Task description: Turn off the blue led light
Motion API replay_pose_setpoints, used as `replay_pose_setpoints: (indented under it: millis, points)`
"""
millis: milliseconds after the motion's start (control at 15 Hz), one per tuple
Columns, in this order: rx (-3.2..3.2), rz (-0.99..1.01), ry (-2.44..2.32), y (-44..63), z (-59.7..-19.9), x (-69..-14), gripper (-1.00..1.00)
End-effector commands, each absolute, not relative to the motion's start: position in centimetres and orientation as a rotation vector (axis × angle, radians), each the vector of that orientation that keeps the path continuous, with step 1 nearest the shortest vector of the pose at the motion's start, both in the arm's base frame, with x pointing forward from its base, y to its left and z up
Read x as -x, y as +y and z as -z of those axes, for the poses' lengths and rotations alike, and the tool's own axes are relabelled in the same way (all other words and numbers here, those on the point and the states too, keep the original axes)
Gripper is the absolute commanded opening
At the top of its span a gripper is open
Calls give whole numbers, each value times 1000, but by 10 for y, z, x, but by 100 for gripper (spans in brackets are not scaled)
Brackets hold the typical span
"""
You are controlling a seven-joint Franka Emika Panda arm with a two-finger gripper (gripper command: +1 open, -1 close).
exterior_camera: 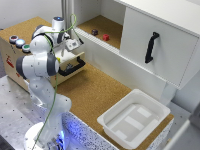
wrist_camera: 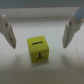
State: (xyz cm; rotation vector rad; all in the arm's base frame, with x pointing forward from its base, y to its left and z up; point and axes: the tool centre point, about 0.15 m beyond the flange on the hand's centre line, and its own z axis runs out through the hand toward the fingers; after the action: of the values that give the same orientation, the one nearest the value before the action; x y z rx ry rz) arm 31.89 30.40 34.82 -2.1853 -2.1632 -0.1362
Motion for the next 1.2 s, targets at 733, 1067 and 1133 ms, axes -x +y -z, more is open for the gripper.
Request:
replay_pose_setpoints:
  millis: [733, 1067, 1133]
  points:
    - [2198, -285, -2412, 397, -494, -275, 100]
    - [2306, -321, -2348, 434, -530, -233, 100]
    - [2341, -299, -2316, 440, -536, -224, 100]
